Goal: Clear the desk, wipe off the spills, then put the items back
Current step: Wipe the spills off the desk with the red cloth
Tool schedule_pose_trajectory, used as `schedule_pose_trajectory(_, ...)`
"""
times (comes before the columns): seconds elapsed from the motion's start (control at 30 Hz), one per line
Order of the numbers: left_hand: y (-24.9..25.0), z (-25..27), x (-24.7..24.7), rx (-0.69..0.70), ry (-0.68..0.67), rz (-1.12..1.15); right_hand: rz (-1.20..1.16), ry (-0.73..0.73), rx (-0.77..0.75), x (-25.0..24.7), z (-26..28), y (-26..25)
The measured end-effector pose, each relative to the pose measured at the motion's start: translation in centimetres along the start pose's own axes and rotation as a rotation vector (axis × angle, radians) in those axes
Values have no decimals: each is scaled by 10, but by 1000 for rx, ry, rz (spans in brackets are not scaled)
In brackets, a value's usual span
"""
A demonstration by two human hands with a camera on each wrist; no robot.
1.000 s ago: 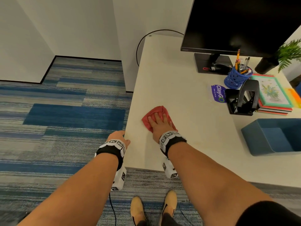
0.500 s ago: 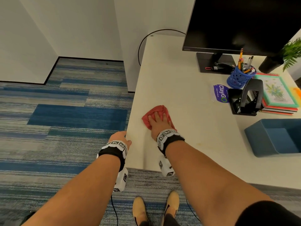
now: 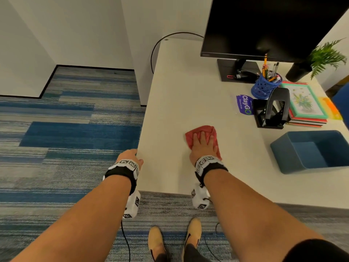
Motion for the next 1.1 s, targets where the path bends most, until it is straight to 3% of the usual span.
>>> schedule_pose_trajectory(0.13,3,1,0,1,4,-17,93,-13,-310,25,33,-38)
schedule_pose_trajectory(0.23,3,2,0,8,10,-24,113,-9,-358,35,43,-19)
schedule_pose_trajectory(0.3,3,3,0,8,15,-31,84,31,-242,31,36,10)
schedule_pose_trajectory(0.43,3,4,2,21,33,-39,-99,157,260,13,23,83)
schedule_pose_trajectory(0.53,3,4,3,25,37,-32,-185,110,460,7,20,85)
schedule_pose_trajectory(0.6,3,3,3,26,36,-37,-146,98,371,10,18,60)
schedule_pose_trajectory(0.73,5,2,1,24,19,-54,-5,54,-73,31,35,16)
schedule_pose_trajectory(0.8,6,2,0,22,18,-50,8,42,-129,31,33,23)
schedule_pose_trajectory(0.87,5,3,0,15,17,-39,-21,81,-17,25,27,49)
schedule_pose_trajectory(1.0,3,6,1,19,27,-35,-159,81,386,7,25,93)
schedule_pose_trajectory(1.1,0,8,0,20,26,7,-166,54,420,4,23,71)
Point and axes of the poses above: each hand's wrist, its own z-axis away from the middle knuckle, its own x-axis out of the palm, y = z × x, the point moved 2 cm from there along -z, towards the middle knuckle, and after that the axes turned 6 degrees about x, right-handed, at the moved point
